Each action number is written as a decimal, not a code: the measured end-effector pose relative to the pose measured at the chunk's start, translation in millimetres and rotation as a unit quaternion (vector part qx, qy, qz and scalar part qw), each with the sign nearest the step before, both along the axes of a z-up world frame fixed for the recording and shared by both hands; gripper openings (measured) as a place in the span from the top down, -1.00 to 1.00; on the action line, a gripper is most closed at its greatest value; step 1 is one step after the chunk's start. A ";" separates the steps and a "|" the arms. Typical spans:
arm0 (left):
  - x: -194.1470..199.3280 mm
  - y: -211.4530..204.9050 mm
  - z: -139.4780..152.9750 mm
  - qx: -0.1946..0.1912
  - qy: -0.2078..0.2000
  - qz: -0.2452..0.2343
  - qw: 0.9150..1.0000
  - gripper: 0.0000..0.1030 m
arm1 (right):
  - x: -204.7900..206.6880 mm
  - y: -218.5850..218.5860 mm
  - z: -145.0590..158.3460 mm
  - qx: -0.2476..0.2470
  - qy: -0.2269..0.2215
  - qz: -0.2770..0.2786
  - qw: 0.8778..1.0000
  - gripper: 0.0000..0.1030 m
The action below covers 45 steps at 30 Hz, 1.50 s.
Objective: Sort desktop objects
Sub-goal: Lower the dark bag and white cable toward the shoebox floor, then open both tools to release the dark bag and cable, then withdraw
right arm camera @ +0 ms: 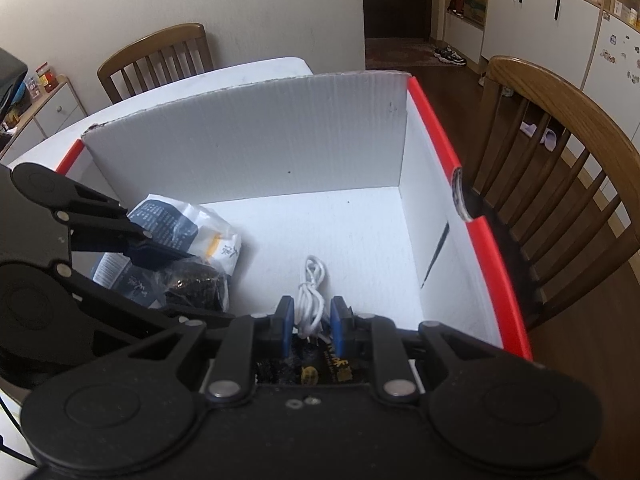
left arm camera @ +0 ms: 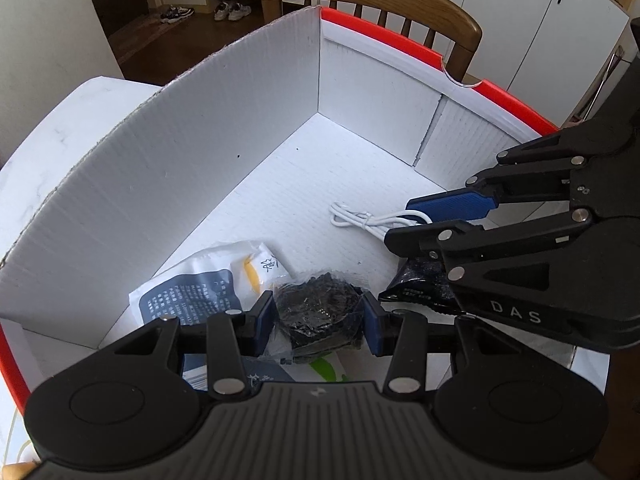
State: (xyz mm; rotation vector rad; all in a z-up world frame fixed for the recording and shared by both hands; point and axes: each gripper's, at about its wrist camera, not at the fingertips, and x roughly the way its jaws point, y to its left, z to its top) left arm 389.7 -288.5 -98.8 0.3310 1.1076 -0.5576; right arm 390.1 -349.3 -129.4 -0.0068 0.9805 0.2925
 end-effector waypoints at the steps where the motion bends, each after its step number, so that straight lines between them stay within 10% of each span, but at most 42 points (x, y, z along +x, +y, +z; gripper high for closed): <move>1: 0.3 0.1 -0.3 -0.001 0.002 0.000 1.000 0.15 | 0.7 -0.2 -0.2 0.000 0.001 -0.001 1.000 0.64; 45: -61.6 37.5 69.6 -0.081 -0.089 0.054 0.991 -0.37 | -43.5 -3.6 60.0 0.020 -0.041 0.005 0.999 0.45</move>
